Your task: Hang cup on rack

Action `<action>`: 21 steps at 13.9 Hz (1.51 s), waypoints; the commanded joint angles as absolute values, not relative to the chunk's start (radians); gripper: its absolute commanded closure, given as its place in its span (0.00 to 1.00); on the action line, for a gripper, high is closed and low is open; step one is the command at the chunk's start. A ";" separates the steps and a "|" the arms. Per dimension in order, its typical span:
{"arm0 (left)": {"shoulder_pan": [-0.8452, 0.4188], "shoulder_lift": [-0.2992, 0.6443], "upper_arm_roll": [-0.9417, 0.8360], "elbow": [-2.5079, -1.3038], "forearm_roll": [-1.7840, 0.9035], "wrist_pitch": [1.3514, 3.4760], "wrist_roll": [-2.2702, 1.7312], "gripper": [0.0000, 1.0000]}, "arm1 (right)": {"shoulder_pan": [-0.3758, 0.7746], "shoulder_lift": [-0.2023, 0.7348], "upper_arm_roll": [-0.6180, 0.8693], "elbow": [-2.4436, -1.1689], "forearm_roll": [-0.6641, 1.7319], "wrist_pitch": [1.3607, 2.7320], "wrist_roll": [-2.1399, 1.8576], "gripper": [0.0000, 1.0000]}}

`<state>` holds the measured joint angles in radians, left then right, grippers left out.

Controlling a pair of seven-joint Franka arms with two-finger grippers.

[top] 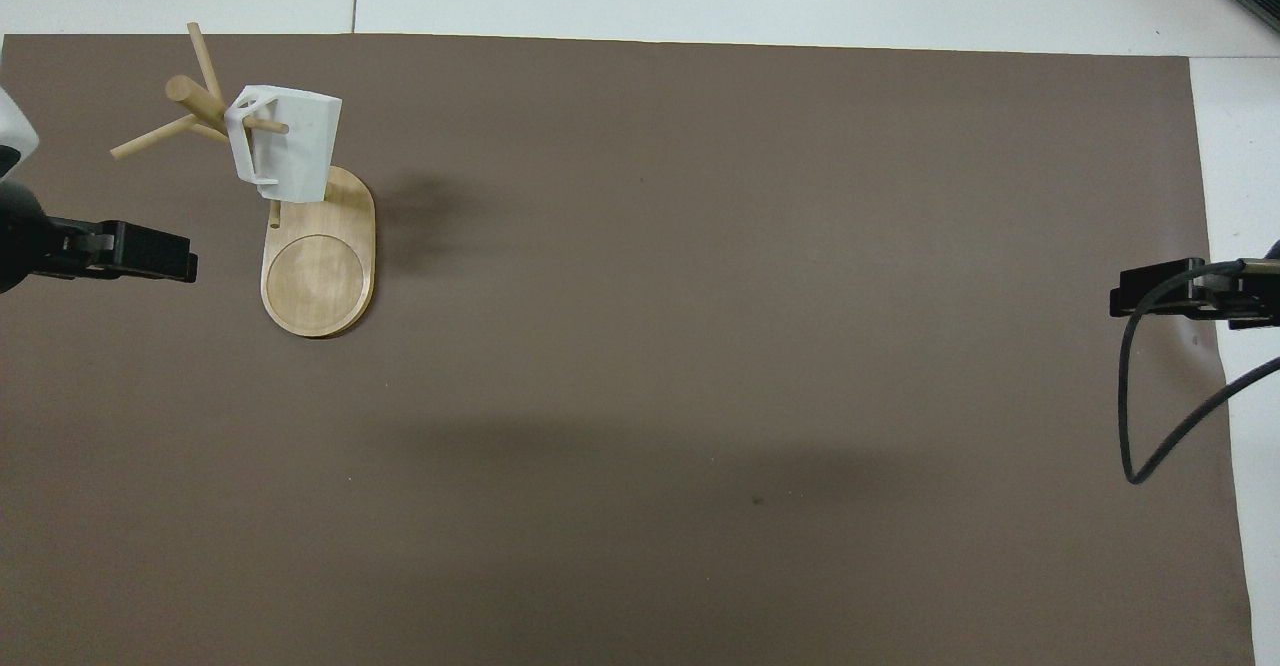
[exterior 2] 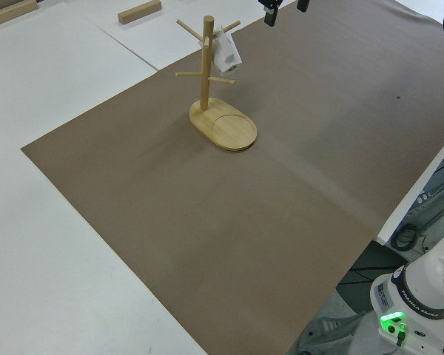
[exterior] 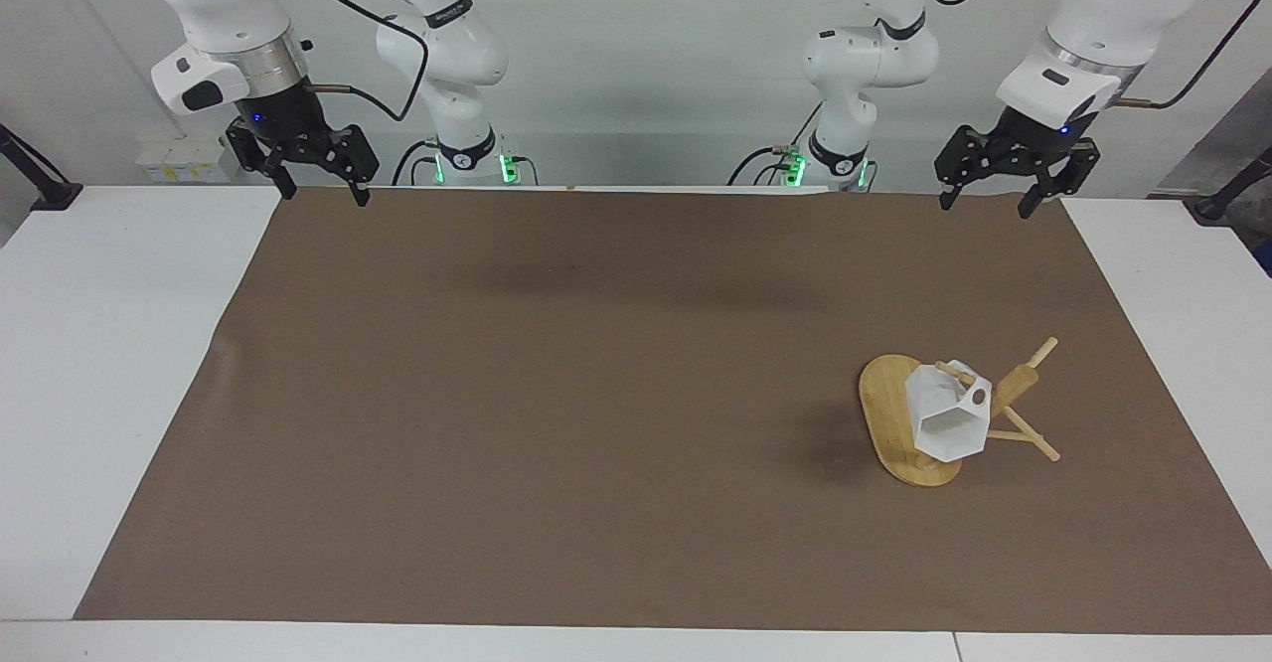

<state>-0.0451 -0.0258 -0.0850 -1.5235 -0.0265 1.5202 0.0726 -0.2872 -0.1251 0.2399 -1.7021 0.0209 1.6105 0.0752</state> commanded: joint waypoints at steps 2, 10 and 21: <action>-0.054 -0.008 -0.087 -1.482 -0.005 1.479 0.089 0.00 | -0.299 -0.149 0.244 -1.721 0.032 1.601 0.046 0.00; -0.058 -0.018 -0.103 -1.483 -0.003 1.471 0.089 0.00 | -0.299 -0.149 0.244 -1.721 0.032 1.601 0.046 0.00; -0.061 -0.029 -0.104 -1.491 -0.006 1.439 0.089 0.00 | -0.299 -0.149 0.244 -1.721 0.032 1.601 0.046 0.00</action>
